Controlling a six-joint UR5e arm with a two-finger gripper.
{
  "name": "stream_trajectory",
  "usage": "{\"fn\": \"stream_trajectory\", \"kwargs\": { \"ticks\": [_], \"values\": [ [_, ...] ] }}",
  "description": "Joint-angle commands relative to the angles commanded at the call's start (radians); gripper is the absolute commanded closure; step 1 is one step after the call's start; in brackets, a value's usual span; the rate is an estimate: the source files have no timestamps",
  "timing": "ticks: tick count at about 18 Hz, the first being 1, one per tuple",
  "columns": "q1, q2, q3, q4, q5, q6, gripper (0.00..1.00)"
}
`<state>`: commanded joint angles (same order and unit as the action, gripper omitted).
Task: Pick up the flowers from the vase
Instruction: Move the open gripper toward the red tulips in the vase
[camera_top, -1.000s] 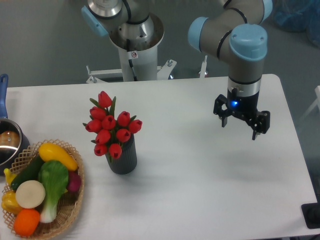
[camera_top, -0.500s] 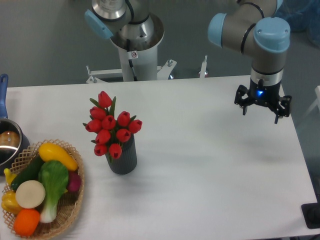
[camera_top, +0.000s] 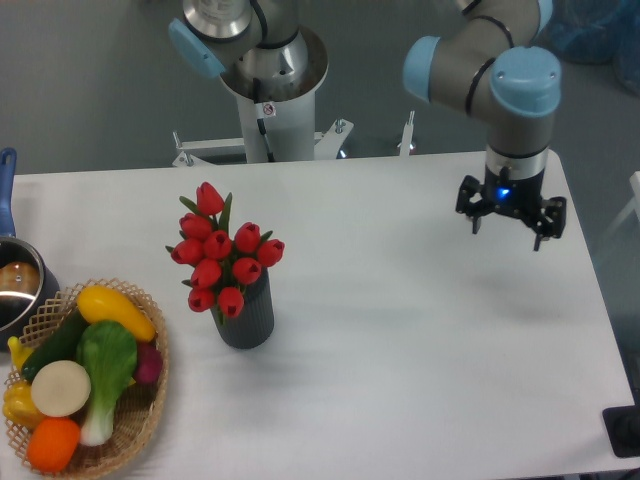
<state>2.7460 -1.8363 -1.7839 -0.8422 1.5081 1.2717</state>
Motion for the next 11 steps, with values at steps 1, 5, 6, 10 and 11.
{"fn": "stream_trajectory", "kwargs": {
  "ticks": [1, 5, 6, 10, 11],
  "values": [
    [-0.011, 0.014, -0.012, 0.0, -0.028, 0.005, 0.0],
    [-0.031, 0.089, -0.074, 0.0, -0.248, 0.008, 0.0],
    [-0.037, 0.113, -0.095, 0.0, -0.306, 0.005, 0.0],
    [-0.067, 0.198, -0.14, 0.0, -0.347, 0.008, 0.0],
    [-0.083, 0.218, -0.147, 0.0, -0.35, 0.008, 0.0]
  ]
}}
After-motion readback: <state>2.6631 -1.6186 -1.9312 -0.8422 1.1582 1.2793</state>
